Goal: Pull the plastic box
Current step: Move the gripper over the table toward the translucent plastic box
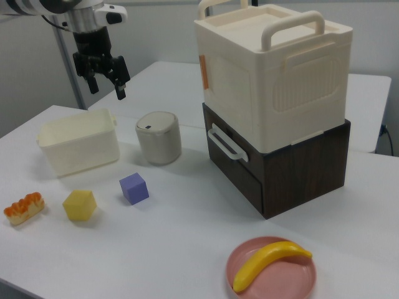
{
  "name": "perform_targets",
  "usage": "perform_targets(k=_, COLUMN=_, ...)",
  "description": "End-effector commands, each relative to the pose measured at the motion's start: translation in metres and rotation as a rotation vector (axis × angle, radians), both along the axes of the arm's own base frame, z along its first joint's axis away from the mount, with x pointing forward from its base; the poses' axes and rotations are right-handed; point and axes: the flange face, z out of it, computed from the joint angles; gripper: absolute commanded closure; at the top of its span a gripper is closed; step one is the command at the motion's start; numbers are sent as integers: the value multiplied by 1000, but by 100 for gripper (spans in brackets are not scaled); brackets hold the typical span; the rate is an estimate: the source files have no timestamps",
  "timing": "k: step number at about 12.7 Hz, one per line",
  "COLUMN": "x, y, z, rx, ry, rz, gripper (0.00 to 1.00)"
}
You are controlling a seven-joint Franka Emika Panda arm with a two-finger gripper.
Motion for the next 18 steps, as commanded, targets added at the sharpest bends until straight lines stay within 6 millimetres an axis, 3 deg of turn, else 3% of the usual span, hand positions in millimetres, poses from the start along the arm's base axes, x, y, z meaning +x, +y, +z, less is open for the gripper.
perform_targets(k=1, x=-4, y=-1, z=0, rx=7, ry=-9, rz=-17, gripper=0)
perform_targets(k=6, x=-5, y=6, z=-5, rx=10, ry=1, rz=-3, gripper=0)
perform_targets(k=9, x=-3, y=15, z=-19, rx=5, ry=23, rz=3, gripper=0)
perform_targets(k=12, x=1, y=9, z=-28, rx=1, ry=44, rz=-9, gripper=0)
perform_targets(k=13, x=0, y=8, z=-42, rx=-2, ry=73, rz=-12, gripper=0)
perform_targets(k=18, x=-1, y=10, z=-46, rx=7, ry=87, rz=-17, gripper=0)
